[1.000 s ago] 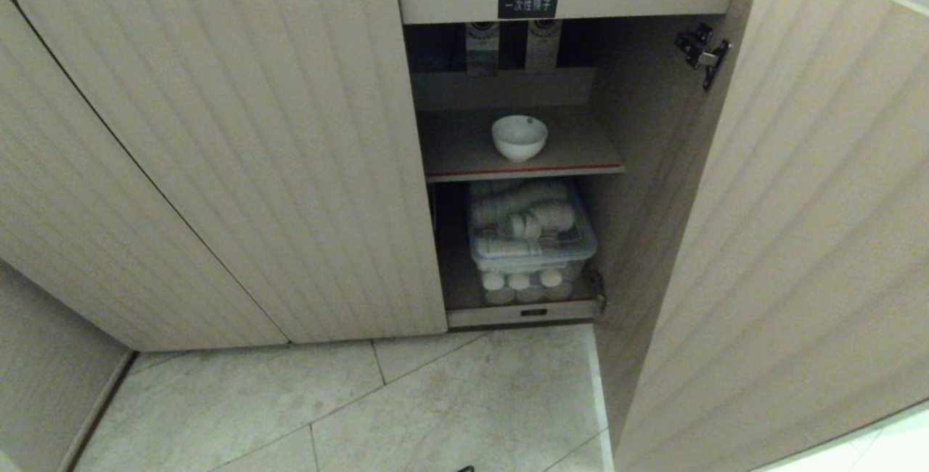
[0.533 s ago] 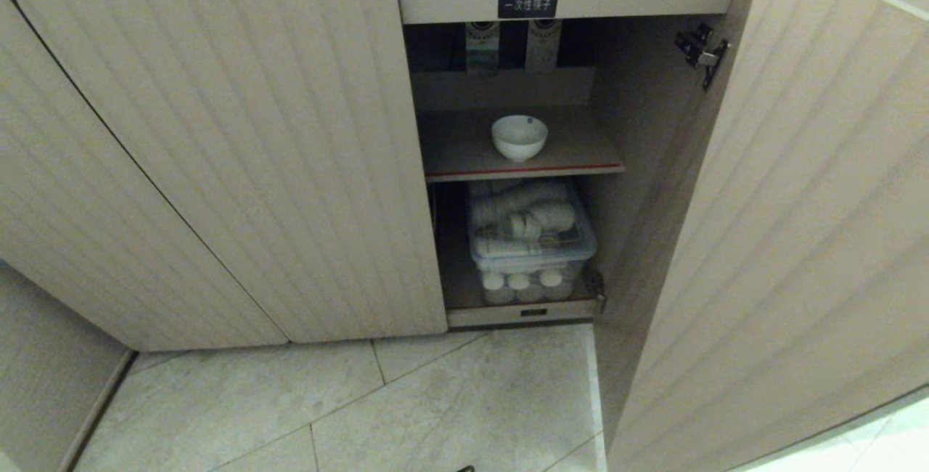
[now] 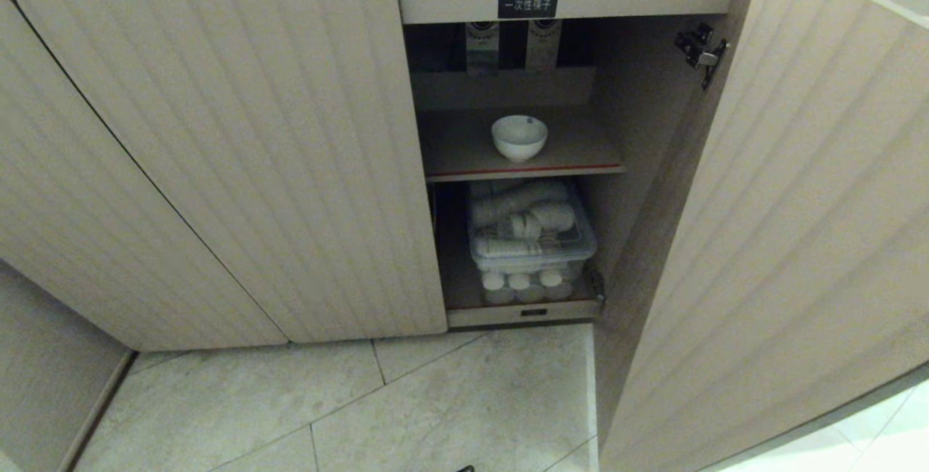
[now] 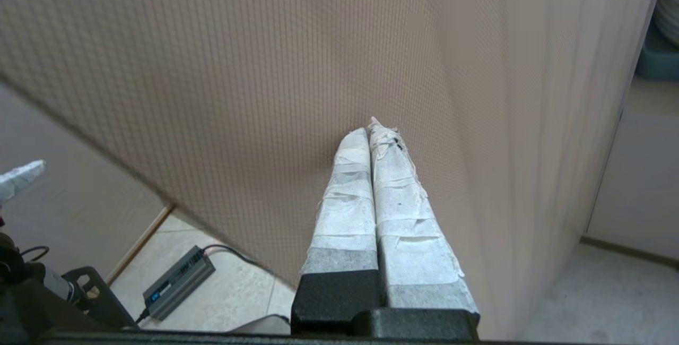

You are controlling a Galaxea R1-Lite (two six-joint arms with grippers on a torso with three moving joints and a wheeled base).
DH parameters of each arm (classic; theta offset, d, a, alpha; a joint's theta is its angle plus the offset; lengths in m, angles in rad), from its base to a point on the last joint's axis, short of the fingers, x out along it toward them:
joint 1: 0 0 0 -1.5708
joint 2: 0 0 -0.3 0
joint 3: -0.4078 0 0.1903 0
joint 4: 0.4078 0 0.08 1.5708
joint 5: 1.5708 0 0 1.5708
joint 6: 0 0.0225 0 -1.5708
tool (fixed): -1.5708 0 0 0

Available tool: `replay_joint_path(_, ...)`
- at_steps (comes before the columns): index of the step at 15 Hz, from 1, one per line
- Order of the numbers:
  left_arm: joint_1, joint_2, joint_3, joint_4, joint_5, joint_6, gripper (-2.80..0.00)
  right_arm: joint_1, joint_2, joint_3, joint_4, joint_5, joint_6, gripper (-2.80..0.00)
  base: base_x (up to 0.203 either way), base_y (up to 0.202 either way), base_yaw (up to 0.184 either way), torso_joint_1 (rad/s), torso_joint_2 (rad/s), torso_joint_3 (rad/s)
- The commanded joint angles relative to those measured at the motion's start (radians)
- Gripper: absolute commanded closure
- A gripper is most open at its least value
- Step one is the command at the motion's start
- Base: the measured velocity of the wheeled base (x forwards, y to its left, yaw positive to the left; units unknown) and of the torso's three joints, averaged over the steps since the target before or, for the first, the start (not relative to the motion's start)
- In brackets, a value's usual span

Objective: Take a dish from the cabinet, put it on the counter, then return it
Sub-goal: Close the cabinet door

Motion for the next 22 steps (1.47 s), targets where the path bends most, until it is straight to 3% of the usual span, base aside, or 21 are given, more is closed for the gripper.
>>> replay_joint_path(1, 0.000, 0.000, 0.000, -0.001, 0.000, -0.001, 0.00, 0.034, 0.033, -0.039, -0.004, 0.002, 0.001, 0.00, 0.000, 0.000, 0.000, 0.000, 0.00, 0.000)
replay_joint_path(22, 0.000, 0.000, 0.001, -0.001, 0.001, -0.001, 0.00, 0.124, 0.143, -0.159, -0.015, -0.002, -0.011, 0.00, 0.000, 0.000, 0.000, 0.000, 0.00, 0.000)
